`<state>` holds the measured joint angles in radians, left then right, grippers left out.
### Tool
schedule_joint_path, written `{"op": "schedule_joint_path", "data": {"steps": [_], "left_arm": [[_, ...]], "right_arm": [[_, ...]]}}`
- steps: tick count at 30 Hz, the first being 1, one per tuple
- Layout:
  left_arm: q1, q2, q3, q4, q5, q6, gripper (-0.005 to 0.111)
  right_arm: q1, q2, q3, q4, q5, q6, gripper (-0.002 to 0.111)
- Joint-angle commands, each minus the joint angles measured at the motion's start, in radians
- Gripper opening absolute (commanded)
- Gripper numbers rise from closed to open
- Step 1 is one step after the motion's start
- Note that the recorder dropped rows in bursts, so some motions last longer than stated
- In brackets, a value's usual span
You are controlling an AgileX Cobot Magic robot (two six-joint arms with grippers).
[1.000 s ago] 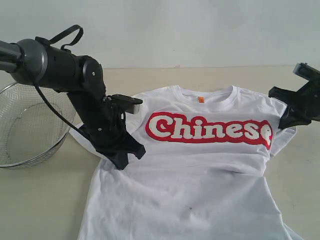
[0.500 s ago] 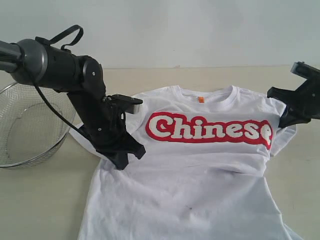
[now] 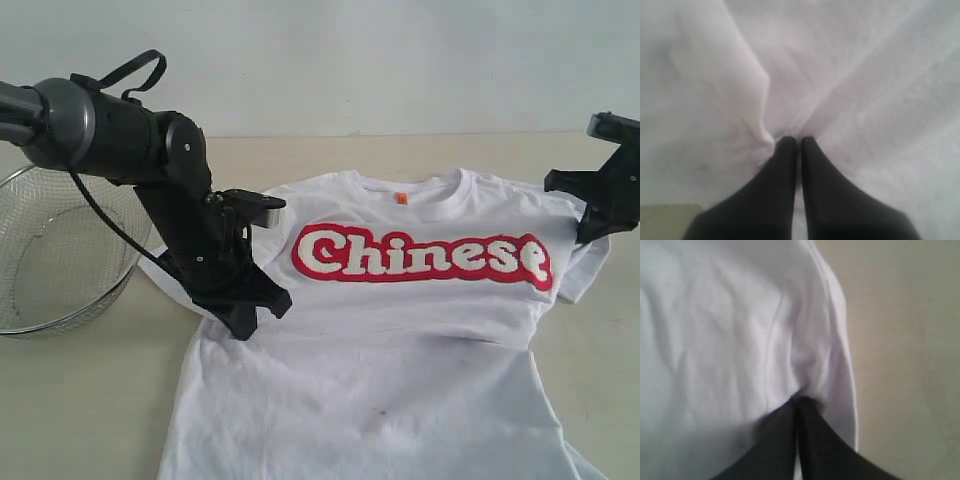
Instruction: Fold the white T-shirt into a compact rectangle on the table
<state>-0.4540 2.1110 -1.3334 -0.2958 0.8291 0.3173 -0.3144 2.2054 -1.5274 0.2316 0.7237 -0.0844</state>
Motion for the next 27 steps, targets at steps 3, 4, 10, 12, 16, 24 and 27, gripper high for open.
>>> {"op": "schedule_joint_path", "data": {"steps": [3,4,10,12,16,24,27], "left_arm": [[0.003,-0.007,0.002,-0.002,0.020,0.003,0.005],[0.003,-0.007,0.002,-0.002,0.020,0.003,0.005],[0.003,-0.007,0.002,-0.003,0.031,0.003,0.005],[0.003,-0.007,0.000,-0.003,0.031,0.003,0.005],[0.003,-0.007,-0.003,-0.003,0.031,0.003,0.005],[0.003,-0.007,-0.005,-0.029,0.039,0.003,0.005],[0.003,-0.007,-0.005,-0.029,0.032,0.003,0.005]], "right_arm": [[-0.015,0.051,-0.095,-0.075,0.019,-0.007,0.000],[-0.015,0.062,-0.112,-0.077,0.036,-0.007,0.000],[-0.015,0.113,-0.173,-0.061,0.074,0.005,0.000],[-0.015,0.094,-0.173,-0.051,0.057,0.020,0.000],[-0.015,0.063,-0.186,-0.046,0.037,0.017,0.000],[-0.015,0.002,-0.229,0.047,0.149,0.010,0.000],[-0.015,-0.065,-0.199,0.092,0.190,-0.023,0.000]]}}
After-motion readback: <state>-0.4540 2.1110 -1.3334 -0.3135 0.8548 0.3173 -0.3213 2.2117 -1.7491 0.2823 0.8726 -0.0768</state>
